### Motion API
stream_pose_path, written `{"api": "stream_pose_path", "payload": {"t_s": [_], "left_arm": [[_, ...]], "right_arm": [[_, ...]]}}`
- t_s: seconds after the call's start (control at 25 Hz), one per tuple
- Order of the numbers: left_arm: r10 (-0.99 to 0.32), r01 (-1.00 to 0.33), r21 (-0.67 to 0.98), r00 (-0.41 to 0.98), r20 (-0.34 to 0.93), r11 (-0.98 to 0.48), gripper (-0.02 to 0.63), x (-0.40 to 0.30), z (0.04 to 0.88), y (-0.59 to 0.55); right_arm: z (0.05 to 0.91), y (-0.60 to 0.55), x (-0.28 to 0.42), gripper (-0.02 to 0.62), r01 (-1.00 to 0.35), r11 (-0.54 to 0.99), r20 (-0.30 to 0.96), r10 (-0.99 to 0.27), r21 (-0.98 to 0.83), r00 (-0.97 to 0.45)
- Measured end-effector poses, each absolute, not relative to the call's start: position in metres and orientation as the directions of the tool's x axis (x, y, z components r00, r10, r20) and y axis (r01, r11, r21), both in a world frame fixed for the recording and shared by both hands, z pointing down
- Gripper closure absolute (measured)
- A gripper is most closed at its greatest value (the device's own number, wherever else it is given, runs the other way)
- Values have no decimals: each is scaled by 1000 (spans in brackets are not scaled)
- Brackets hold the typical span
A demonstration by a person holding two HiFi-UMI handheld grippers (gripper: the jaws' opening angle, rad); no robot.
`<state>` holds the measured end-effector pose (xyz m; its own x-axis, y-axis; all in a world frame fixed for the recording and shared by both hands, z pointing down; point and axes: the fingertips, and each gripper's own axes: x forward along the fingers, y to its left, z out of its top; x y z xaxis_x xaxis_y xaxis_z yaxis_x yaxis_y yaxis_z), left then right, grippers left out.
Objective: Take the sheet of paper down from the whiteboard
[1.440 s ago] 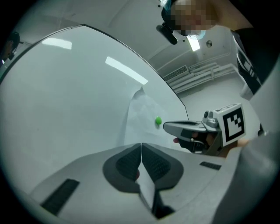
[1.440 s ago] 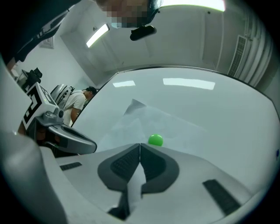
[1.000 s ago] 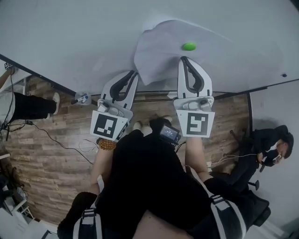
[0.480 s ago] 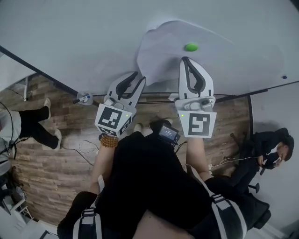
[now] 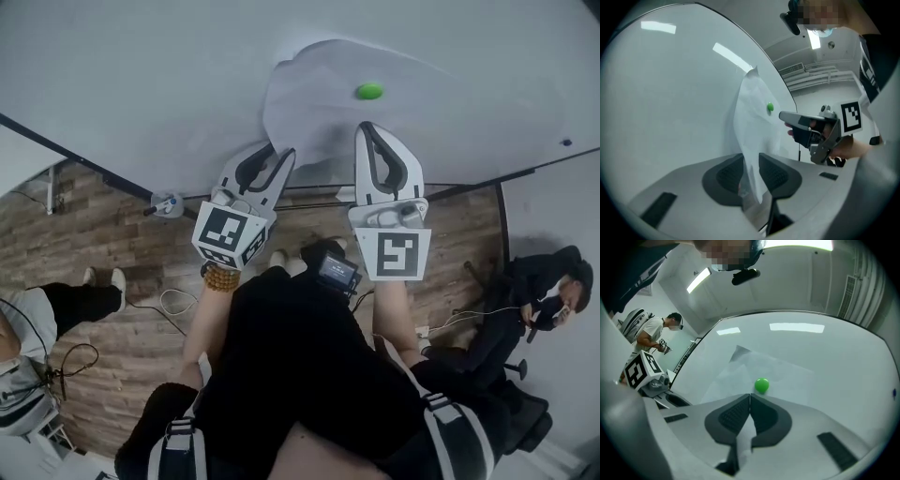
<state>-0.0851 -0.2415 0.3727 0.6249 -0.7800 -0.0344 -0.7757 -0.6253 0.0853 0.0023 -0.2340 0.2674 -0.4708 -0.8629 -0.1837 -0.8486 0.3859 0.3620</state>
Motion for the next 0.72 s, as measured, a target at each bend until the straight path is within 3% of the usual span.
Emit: {"api": "stream_pose_path", "payload": {"t_s": [0.28,0.72], "left_arm": [[-806,-801,89,589,-59,-592,578,-90,369,-244],[-823,-815,112,566,-51,-568,591,-100,370,-250]], "right_arm": [[265,-230,4,594,-847,362,-185,-870,388,-456],[250,-236,1,594,-851,307,-222,-877,425,-427]]}}
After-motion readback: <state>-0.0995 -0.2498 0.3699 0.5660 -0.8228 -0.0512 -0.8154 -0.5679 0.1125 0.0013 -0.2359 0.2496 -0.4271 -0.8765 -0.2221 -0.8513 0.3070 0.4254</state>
